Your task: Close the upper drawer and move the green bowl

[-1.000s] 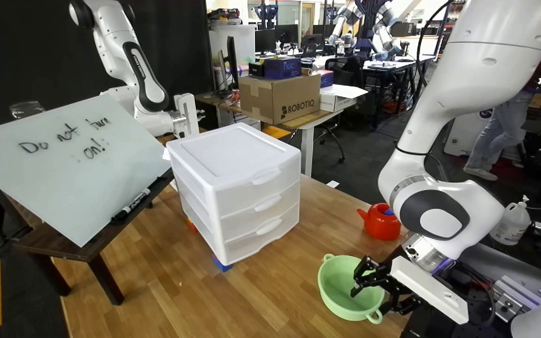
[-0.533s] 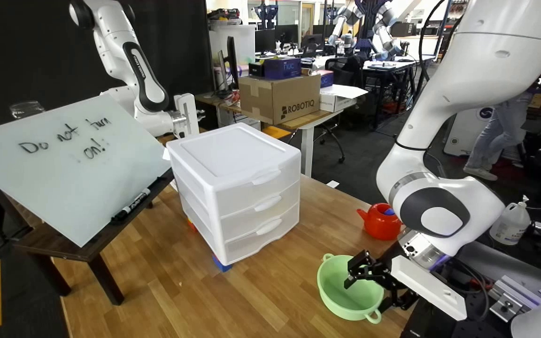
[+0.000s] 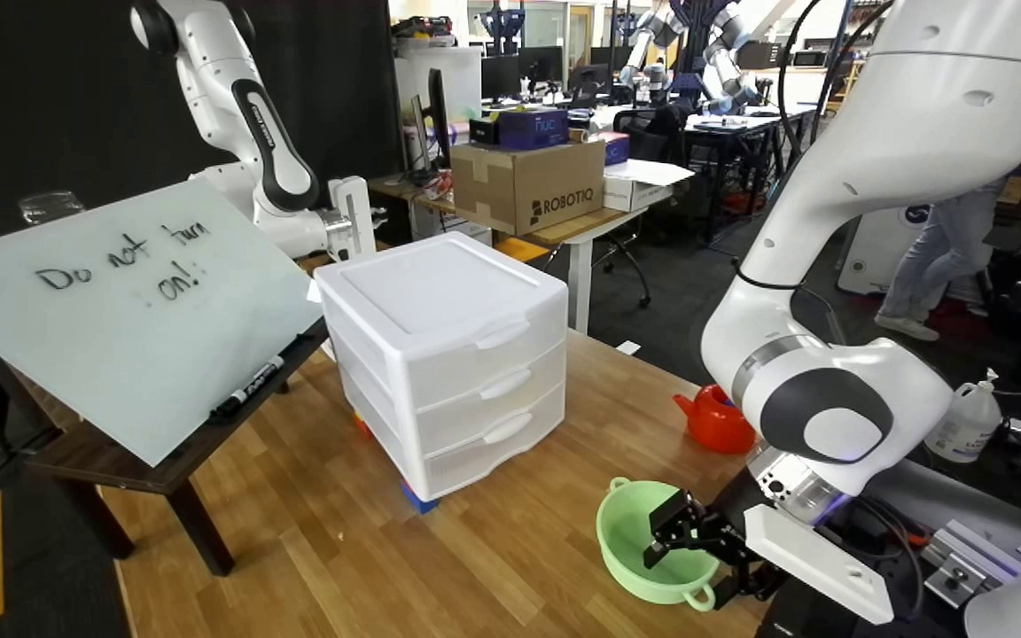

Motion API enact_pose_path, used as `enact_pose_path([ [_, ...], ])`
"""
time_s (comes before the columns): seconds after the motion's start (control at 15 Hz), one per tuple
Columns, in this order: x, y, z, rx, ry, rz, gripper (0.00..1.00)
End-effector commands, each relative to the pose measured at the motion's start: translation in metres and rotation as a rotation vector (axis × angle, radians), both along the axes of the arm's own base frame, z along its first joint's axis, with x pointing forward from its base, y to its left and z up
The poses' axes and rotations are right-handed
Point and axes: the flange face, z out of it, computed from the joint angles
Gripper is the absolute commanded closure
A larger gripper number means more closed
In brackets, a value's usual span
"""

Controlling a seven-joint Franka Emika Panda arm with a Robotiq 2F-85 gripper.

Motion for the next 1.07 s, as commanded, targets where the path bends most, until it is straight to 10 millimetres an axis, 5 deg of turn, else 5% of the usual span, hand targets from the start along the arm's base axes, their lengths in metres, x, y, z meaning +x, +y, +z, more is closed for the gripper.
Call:
enact_pose_path([
  [0.0,-0.005,0.016,0.013,-0.04,-0.001,0.066,0.0],
  [0.67,-0.077,0.095,0.04,-0.184,0.023,0.436,0.0],
  [1.0,-0.076,0.106,0.05,-0.292,-0.019,0.614,0.0],
])
